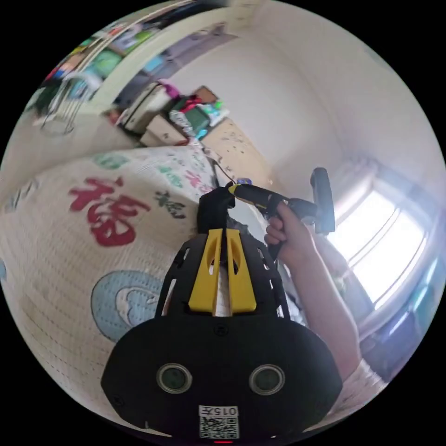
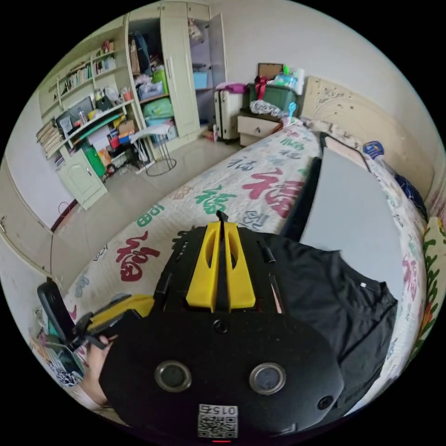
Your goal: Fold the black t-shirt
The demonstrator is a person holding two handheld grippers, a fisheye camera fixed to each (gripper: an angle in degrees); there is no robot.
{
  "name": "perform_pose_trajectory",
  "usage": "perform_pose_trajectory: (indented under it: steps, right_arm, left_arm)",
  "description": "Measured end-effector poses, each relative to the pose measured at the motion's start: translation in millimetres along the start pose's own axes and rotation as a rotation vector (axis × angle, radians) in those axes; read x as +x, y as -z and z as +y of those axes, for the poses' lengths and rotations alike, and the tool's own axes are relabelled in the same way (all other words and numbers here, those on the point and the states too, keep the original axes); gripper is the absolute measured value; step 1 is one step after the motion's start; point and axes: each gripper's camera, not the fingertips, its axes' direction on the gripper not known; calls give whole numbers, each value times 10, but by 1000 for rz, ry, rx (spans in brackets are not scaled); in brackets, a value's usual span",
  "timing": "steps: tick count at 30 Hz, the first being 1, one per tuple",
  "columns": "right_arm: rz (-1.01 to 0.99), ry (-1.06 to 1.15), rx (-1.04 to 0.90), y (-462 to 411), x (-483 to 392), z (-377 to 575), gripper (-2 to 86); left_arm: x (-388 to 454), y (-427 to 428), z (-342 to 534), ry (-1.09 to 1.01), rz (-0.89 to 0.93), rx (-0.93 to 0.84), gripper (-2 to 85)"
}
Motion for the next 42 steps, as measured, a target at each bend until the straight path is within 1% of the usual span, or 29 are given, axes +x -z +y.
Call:
perform_pose_trajectory:
  steps: [1,3,4,6,7,9,12,13,15,16,17,18,20,22,23,24,25,26,27,28,29,30,33,35,37,40,42]
  right_arm:
    - [20,-1,15,162,172,146,-5]
    - [58,-2,80,751,800,833,-5]
    - [59,-7,90,874,950,1028,-5]
    - [70,-11,98,1196,1415,1742,-6]
    - [78,-8,93,1243,1506,1901,-6]
    - [108,10,55,1327,1788,2444,-5]
    - [124,39,16,1349,2000,2965,-4]
    - [125,39,26,1381,2040,3065,-4]
    - [94,8,105,1530,2243,3525,1]
    - [86,4,104,1556,2283,3580,4]
    - [96,60,54,1621,2303,3628,11]
    - [153,41,53,1734,2359,3688,26]
    - [201,-2,115,1974,2464,3854,35]
    - [135,-1,138,2184,2537,3979,32]
    - [51,37,127,2294,2517,4019,33]
    - [-61,115,103,2389,2409,4051,39]
    - [-118,160,88,2427,2325,4069,44]
    - [-216,255,53,2483,2112,4117,56]
    - [-276,340,17,2504,1854,4181,64]
    - [-293,377,0,2500,1717,4220,69]
    - [-295,441,-39,2455,1441,4303,78]
    - [-253,489,-83,2362,1176,4385,87]
    - [-167,568,-145,2128,720,4604,104]
    - [-146,589,-176,2033,569,4678,104]
    - [-128,589,-167,2045,494,4711,101]
    - [-86,593,-150,2161,418,4731,82]
    - [-78,594,-143,2268,361,4709,63]
  left_arm:
    - [145,-40,111,-72,0,-15,-5]
    - [634,-248,646,-308,10,-81,-5]
    - [735,-310,792,-357,18,-102,-5]
    - [1071,-564,1376,-531,54,-196,-4]
    - [1136,-620,1521,-562,58,-214,-3]
    - [1352,-839,2093,-681,64,-291,-3]
    - [1490,-1099,2750,-780,34,-358,-1]
    - [1496,-1145,2871,-795,27,-364,-1]
    - [1439,-1279,3254,-818,20,-381,3]
    - [1399,-1285,3322,-815,31,-381,4]
    - [1291,-1268,3424,-798,60,-374,9]
    - [1141,-1224,3488,-763,85,-351,14]
    - [861,-1139,3554,-687,93,-282,23]
    - [564,-1093,3633,-601,44,-208,34]
    - [402,-1112,3709,-565,-14,-183,42]
    - [286,-1181,3806,-553,-87,-182,53]
    - [241,-1233,3858,-552,-127,-190,58]
    - [175,-1361,3973,-563,-189,-213,64]
    - [125,-1509,4090,-580,-221,-240,67]
    - [105,-1587,4146,-589,-229,-256,68]
    - [71,-1745,4247,-606,-246,-288,68]
    - [40,-1884,4331,-619,-277,-309,68]
    - [-92,-2120,4505,-639,-355,-307,57]
    - [-192,-2223,4571,-646,-359,-312,49]
    - [-284,-2296,4625,-661,-353,-308,45]
    - [-406,-2351,4699,-694,-319,-282,42]
    - [-553,-2506,4708,-695,-339,-313,41]
